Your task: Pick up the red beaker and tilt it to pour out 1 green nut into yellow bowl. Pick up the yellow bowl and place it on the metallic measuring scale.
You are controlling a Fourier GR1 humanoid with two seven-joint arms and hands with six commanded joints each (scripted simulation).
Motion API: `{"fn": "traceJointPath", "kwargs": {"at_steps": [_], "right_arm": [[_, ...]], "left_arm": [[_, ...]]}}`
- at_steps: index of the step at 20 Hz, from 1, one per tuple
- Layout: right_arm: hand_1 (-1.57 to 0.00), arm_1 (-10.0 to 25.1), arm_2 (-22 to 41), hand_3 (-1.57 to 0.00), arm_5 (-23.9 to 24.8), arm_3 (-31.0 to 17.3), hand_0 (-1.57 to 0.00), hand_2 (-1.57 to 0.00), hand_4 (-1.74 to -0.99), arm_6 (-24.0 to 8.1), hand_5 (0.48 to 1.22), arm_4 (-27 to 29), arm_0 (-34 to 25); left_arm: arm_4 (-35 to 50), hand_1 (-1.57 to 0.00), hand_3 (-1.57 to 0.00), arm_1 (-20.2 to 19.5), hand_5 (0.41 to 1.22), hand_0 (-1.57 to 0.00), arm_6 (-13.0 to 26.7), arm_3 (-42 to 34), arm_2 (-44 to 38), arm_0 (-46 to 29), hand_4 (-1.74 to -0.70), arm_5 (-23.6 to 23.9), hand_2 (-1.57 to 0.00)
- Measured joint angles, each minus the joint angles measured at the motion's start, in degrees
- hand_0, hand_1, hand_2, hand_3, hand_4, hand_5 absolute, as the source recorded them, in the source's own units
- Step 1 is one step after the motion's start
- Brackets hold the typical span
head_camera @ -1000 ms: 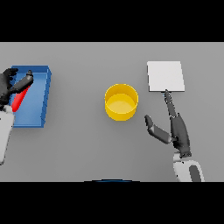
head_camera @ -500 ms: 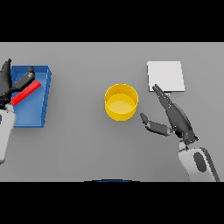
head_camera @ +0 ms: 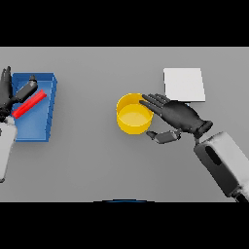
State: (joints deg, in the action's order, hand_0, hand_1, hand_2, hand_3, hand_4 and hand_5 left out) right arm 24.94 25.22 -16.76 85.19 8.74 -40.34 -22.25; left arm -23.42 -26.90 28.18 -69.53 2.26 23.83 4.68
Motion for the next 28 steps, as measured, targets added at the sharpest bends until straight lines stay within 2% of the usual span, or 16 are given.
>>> {"fn": "traceJointPath", "kwargs": {"at_steps": [3,5,12,15,17,20,23,26,27,28], "right_arm": [[0.00,1.6,4.5,0.00,-2.0,-3.3,0.00,0.00,-1.218,1.7,0.707,-5.0,-4.9],[0.00,1.2,6.9,0.00,-3.3,-6.0,0.00,0.00,-1.213,2.7,0.714,-7.0,-7.5],[0.00,-2.5,11.9,0.00,-7.2,-13.2,0.00,0.00,-1.245,3.7,0.730,-9.2,-13.2],[0.00,-3.2,13.4,0.00,-7.8,-16.2,0.00,0.00,-1.257,3.5,0.733,-10.6,-15.4],[0.00,-4.9,14.1,0.00,-8.5,-17.6,0.00,0.00,-1.259,2.5,0.734,-10.9,-16.9],[0.00,-5.4,14.2,0.00,-10.1,-20.6,0.00,0.00,-1.265,2.6,0.740,-10.8,-19.2],[0.00,-5.9,14.9,-0.03,-11.5,-21.7,0.00,0.00,-1.282,2.9,0.749,-10.7,-18.9],[-0.01,-6.3,14.7,-0.10,-12.9,-22.6,0.00,-0.04,-1.293,1.5,0.776,-10.3,-19.0],[-0.04,-7.0,14.5,-0.14,-13.6,-23.0,-0.03,-0.07,-1.302,0.1,0.805,-10.0,-18.7],[-0.14,-7.4,14.2,-0.18,-13.9,-23.3,-0.16,-0.15,-1.321,-0.8,0.839,-9.9,-19.1]], "left_arm": [[-0.2,0.00,0.00,-0.3,0.704,0.00,-0.2,0.1,0.1,0.4,-0.75,-0.1,0.00],[-0.3,0.00,0.00,-0.5,0.706,0.00,-0.3,-0.6,0.1,-0.2,-0.75,-0.1,0.00],[0.3,0.00,0.00,-0.9,0.699,0.00,-0.9,-0.3,-0.4,-0.7,-0.74,-0.3,0.00],[0.3,0.00,0.00,-1.1,0.698,0.00,-1.8,-0.7,-0.6,-0.9,-0.74,0.0,0.00],[0.4,0.00,0.00,-1.1,0.697,0.00,-1.1,-1.1,-0.5,-1.2,-0.74,-0.2,0.00],[0.7,0.00,0.00,-1.7,0.699,0.00,-1.3,-1.4,-0.9,-1.7,-0.74,-0.5,0.00],[0.9,0.00,0.00,-1.5,0.697,0.00,-0.8,-1.2,-1.1,-1.4,-0.74,-0.4,0.00],[0.7,0.00,0.00,-1.7,0.700,0.00,-1.2,-0.6,-1.1,-0.9,-0.75,-0.3,0.00],[0.6,0.00,0.00,-1.8,0.701,0.00,-1.0,-0.2,-1.2,-0.7,-0.75,-0.2,0.00],[0.7,0.00,0.00,-1.5,0.701,0.00,-1.3,0.3,-1.1,-0.6,-0.75,-0.2,0.00]]}}
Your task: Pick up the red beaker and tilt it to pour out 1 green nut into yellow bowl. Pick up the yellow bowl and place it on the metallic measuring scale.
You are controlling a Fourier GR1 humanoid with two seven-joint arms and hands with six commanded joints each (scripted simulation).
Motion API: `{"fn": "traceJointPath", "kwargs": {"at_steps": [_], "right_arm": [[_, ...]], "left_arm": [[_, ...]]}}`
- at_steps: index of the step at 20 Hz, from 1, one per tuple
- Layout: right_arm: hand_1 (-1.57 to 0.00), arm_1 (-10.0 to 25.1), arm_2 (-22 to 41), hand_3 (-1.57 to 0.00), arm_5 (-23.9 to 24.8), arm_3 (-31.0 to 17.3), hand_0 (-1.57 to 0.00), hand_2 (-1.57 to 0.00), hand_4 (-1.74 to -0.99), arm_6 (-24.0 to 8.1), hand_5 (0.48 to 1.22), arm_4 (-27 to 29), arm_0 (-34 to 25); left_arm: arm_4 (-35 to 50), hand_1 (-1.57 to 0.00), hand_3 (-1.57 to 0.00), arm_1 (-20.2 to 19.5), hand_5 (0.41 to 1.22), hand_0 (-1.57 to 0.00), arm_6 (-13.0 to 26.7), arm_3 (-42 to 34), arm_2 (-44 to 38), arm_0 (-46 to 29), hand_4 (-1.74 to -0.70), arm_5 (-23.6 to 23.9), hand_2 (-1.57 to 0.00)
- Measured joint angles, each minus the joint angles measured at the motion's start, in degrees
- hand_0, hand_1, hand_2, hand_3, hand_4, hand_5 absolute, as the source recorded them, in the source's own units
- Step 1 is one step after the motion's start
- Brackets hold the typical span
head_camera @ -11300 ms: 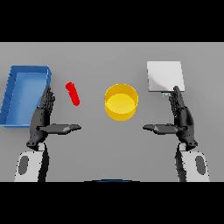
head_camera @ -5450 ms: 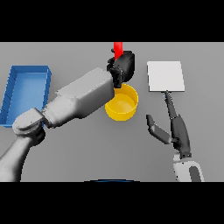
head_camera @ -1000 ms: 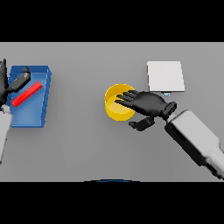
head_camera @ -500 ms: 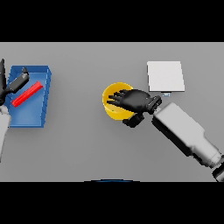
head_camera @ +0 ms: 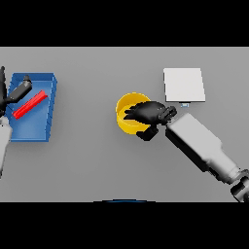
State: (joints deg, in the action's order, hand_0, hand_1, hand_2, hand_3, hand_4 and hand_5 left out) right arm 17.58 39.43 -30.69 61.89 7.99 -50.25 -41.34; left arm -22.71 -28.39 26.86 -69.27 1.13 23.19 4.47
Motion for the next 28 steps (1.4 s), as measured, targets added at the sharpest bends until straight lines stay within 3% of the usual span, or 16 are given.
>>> {"fn": "traceJointPath", "kwargs": {"at_steps": [2,4,5,8,13,16,19,23,28], "right_arm": [[-0.65,0.7,0.2,-0.31,-0.5,-0.1,-0.67,-0.61,-1.394,1.3,0.976,0.0,-0.1],[-0.98,0.8,0.2,-0.55,-0.1,0.1,-0.99,-0.96,-1.514,2.4,1.064,0.6,0.4],[-1.10,0.8,0.3,-0.71,-0.8,0.5,-1.11,-1.08,-1.557,1.9,1.096,1.0,0.4],[-1.33,1.5,0.5,-1.12,-2.5,1.5,-1.33,-1.20,-1.647,1.4,1.157,2.0,0.4],[-1.49,2.1,1.0,-1.39,-1.1,1.2,-1.49,-1.29,-1.710,2.4,1.200,2.6,0.2],[-1.53,2.7,0.9,-1.40,-0.9,2.6,-1.53,-1.31,-1.725,1.8,1.210,3.3,0.7],[-1.55,4.1,0.1,-1.31,-2.4,5.4,-1.55,-1.37,-1.733,2.5,1.215,4.3,0.3],[-1.56,5.5,-2.8,-1.24,-6.0,9.1,-1.56,-1.42,-1.738,-0.7,1.219,6.0,-1.7],[-1.57,7.3,-5.7,-1.33,-5.3,11.2,-1.57,-1.43,-1.740,-3.0,1.220,6.2,-2.3]], "left_arm": [[-0.2,0.00,0.00,0.0,0.703,0.00,-0.3,0.3,0.0,-0.1,-0.76,0.3,0.00],[-0.3,0.00,0.00,0.6,0.703,0.00,-0.4,0.3,0.3,0.0,-0.76,0.6,0.00],[-0.4,0.00,0.00,0.0,0.701,0.00,-0.6,0.2,0.1,-0.1,-0.76,0.5,0.00],[-0.3,0.00,0.00,-0.3,0.695,0.00,-0.3,-0.3,0.2,0.0,-0.75,-0.2,0.00],[-0.8,0.00,0.00,-0.3,0.688,0.00,0.0,-1.1,0.7,-0.5,-0.74,-0.3,0.00],[-0.4,0.00,0.00,-1.1,0.685,0.00,-0.6,-1.1,0.3,-0.8,-0.73,-0.7,0.00],[-1.0,0.00,0.00,-0.5,0.691,0.00,-0.4,-1.6,0.9,-0.5,-0.73,-0.3,0.00],[-0.7,0.00,0.00,-0.8,0.697,0.00,-0.1,-0.4,0.3,0.6,-0.73,-0.4,0.00],[-0.8,0.00,0.00,-0.7,0.697,0.00,-1.1,-1.1,0.5,0.0,-0.74,-0.1,0.00]]}}
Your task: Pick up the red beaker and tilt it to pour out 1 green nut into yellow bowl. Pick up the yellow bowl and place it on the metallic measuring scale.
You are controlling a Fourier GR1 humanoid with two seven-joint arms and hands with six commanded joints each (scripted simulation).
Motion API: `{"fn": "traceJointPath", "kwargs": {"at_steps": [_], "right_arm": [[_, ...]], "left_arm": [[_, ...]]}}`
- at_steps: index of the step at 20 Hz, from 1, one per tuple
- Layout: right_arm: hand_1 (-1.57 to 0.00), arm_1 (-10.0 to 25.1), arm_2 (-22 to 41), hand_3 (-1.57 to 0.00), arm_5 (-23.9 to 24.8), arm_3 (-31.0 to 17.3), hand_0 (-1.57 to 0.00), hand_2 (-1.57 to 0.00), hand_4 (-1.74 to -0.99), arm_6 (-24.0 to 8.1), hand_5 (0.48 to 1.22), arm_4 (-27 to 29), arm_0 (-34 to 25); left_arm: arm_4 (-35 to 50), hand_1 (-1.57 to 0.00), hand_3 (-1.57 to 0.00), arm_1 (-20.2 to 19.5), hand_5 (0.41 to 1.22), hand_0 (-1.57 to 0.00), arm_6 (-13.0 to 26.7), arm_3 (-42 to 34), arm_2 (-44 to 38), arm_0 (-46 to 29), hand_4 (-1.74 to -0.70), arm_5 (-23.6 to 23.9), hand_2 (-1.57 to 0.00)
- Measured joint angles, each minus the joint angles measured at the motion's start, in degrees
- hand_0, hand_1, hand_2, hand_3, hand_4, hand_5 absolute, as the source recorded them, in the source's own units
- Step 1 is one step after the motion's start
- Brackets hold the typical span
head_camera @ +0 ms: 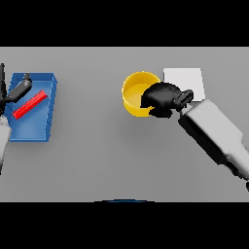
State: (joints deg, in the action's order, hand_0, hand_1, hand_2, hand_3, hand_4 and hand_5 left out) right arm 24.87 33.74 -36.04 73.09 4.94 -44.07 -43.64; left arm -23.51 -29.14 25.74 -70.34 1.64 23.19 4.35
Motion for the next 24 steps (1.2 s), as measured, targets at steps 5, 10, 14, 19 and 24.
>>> {"fn": "traceJointPath", "kwargs": {"at_steps": [5,10,14,19,24], "right_arm": [[-1.57,1.1,-2.8,-1.26,1.5,-2.9,-1.57,-1.49,-1.741,-0.2,1.221,0.4,-1.0],[-1.57,4.3,-6.7,-1.20,6.3,-8.9,-1.57,-1.54,-1.741,0.5,1.221,-0.4,-3.2],[-1.57,5.2,-8.9,-1.17,9.5,-15.3,-1.57,-1.51,-1.741,1.9,1.221,-0.7,-4.6],[-1.57,5.1,-9.8,-1.28,15.9,-26.0,-1.57,-1.44,-1.741,4.8,1.221,-3.0,-5.2],[-1.57,4.5,-10.7,-1.35,18.5,-32.5,-1.57,-1.40,-1.741,6.8,1.221,-3.4,-5.3]], "left_arm": [[-0.1,0.00,0.00,-0.4,0.708,0.00,1.6,-0.6,0.0,0.0,-0.74,-0.6,0.00],[-0.2,0.00,0.00,0.0,0.706,0.00,1.5,-1.2,0.3,-0.6,-0.74,-0.4,0.00],[0.3,0.00,0.00,-0.4,0.696,0.00,2.5,-2.3,-0.1,-0.6,-0.73,-1.2,0.00],[0.4,0.00,0.00,-0.9,0.682,0.00,2.6,-2.6,-0.4,-1.5,-0.72,-1.3,0.00],[0.1,0.00,0.00,-0.5,0.678,0.00,3.2,-2.5,-0.3,-1.0,-0.72,-1.0,0.00]]}}
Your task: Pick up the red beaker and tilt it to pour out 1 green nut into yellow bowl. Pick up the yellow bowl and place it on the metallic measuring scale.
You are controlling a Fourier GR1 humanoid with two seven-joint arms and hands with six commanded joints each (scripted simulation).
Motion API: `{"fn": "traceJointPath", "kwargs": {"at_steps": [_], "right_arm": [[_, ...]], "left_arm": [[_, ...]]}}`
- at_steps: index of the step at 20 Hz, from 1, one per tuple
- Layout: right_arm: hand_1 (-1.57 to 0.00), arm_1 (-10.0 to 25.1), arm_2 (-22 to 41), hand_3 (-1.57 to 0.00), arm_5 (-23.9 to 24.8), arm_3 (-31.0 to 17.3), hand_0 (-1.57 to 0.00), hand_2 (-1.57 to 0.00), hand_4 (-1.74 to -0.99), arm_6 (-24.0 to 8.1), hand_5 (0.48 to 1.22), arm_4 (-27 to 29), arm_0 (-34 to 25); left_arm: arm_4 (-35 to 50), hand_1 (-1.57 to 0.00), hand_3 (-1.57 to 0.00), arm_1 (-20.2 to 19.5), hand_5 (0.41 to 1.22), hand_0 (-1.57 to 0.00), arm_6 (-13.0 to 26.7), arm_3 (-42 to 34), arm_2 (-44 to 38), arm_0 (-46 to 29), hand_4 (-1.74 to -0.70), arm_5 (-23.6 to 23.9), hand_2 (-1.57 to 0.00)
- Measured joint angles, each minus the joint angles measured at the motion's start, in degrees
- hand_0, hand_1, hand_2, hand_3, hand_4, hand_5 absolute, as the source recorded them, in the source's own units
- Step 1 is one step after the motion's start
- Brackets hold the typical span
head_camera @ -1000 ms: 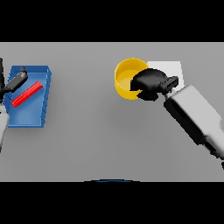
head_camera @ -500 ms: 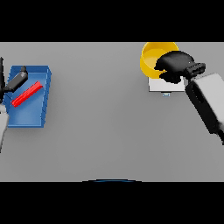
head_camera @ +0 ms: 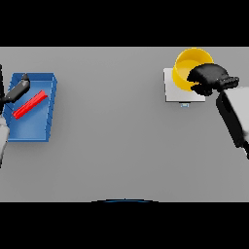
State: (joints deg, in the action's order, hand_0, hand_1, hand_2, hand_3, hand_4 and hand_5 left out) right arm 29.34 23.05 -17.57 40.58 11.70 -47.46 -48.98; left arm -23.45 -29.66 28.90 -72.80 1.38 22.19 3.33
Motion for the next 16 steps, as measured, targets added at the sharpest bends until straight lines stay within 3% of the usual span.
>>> {"fn": "traceJointPath", "kwargs": {"at_steps": [5,7,8,10,11,13,15,16], "right_arm": [[-1.57,-2.3,-0.2,-1.44,2.0,-3.4,-1.56,-1.34,-1.741,2.1,1.221,0.1,-0.3],[-1.57,-2.4,-0.7,-1.45,2.7,-4.8,-1.46,-1.34,-1.741,2.3,1.221,0.3,-0.8],[-1.50,-2.5,-0.9,-1.39,2.2,-4.9,-1.45,-1.38,-1.734,1.9,1.221,0.5,-1.0],[-1.48,-2.9,-1.1,-1.10,2.6,-5.4,-1.49,-1.45,-1.737,1.9,1.221,0.5,-0.9],[-1.34,-2.8,-1.1,-0.99,2.3,-5.1,-1.44,-1.29,-1.688,2.1,1.221,0.6,-1.1],[-0.88,-2.4,-1.4,-0.80,1.7,-4.6,-0.99,-0.92,-1.629,2.0,1.080,0.7,-1.0],[-0.56,-2.9,-0.7,-0.66,1.1,-4.8,-0.63,-0.66,-1.593,0.8,0.987,-0.1,-1.2],[-0.45,-2.3,0.0,-0.60,0.6,-5.2,-0.51,-0.55,-1.579,2.5,0.955,-0.7,-1.4]], "left_arm": [[-0.3,0.00,0.00,0.1,0.671,0.00,0.3,1.0,0.0,0.6,-0.72,0.2,0.00],[-0.4,0.00,0.00,-0.1,0.668,0.00,-0.9,1.2,0.2,0.4,-0.72,0.2,0.00],[-0.4,0.00,0.00,-0.4,0.667,0.00,-1.1,1.6,0.1,0.7,-0.72,0.0,0.00],[-0.7,0.00,0.00,-0.3,0.671,0.00,-1.0,1.7,0.3,0.7,-0.72,0.1,0.00],[-0.7,0.00,0.00,-0.1,0.671,0.00,-0.7,2.0,0.4,1.1,-0.72,0.0,0.00],[-0.7,0.00,0.00,-0.1,0.668,0.00,-1.0,1.7,0.4,1.0,-0.72,0.0,0.00],[-0.6,0.00,0.00,0.1,0.666,0.00,-0.8,2.1,0.4,1.5,-0.72,0.0,0.00],[-0.8,0.00,0.00,0.3,0.663,0.00,-0.5,2.1,0.6,1.9,-0.72,0.1,0.00]]}}
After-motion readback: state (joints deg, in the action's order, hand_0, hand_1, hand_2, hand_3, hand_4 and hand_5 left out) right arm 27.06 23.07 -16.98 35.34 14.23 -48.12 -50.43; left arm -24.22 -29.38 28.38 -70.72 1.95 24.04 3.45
